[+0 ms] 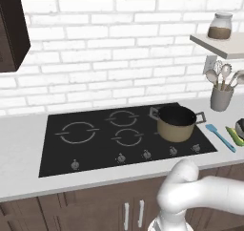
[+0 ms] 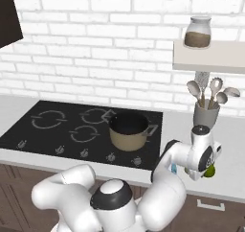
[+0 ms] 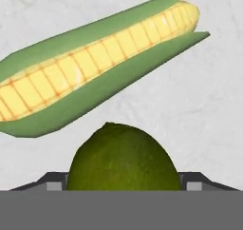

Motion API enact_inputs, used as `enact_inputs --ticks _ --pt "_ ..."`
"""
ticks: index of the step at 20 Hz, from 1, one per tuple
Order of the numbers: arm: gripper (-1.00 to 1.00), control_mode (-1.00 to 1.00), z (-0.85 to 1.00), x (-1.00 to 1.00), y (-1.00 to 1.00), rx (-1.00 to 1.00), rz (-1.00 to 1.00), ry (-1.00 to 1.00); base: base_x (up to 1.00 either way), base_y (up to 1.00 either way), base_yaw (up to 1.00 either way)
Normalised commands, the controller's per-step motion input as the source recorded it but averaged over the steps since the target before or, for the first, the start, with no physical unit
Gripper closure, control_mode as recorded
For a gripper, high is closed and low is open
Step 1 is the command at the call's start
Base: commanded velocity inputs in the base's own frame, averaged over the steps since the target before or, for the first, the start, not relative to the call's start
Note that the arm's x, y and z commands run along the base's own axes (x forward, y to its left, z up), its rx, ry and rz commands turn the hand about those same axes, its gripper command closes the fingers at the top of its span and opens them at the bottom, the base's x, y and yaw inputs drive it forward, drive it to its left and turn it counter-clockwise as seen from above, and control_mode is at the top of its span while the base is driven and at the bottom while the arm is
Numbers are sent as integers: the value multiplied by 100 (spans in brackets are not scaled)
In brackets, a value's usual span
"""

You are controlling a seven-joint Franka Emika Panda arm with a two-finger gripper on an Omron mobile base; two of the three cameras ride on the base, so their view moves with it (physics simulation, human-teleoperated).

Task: Put the corn and lime in the pot. Retrieve the spatula and lightly stir the vegetables in the pot.

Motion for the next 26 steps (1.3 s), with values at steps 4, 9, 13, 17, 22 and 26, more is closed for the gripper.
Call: enact_inputs --ticks 4,9,13,17,22,26 --pt "100 -100 63 -4 23 10 5 -3 0 0 0" --pt "100 -100 100 -22 41 23 -2 -7 0 0 0" --pt "100 -100 100 -22 71 16 -17 -1 0 0 0" --pt "100 -100 100 -33 90 15 -25 3 0 0 0" --pt "100 -100 76 -34 100 6 -24 4 0 0 0" --pt "100 -100 6 -7 100 0 -13 0 0 0 0"
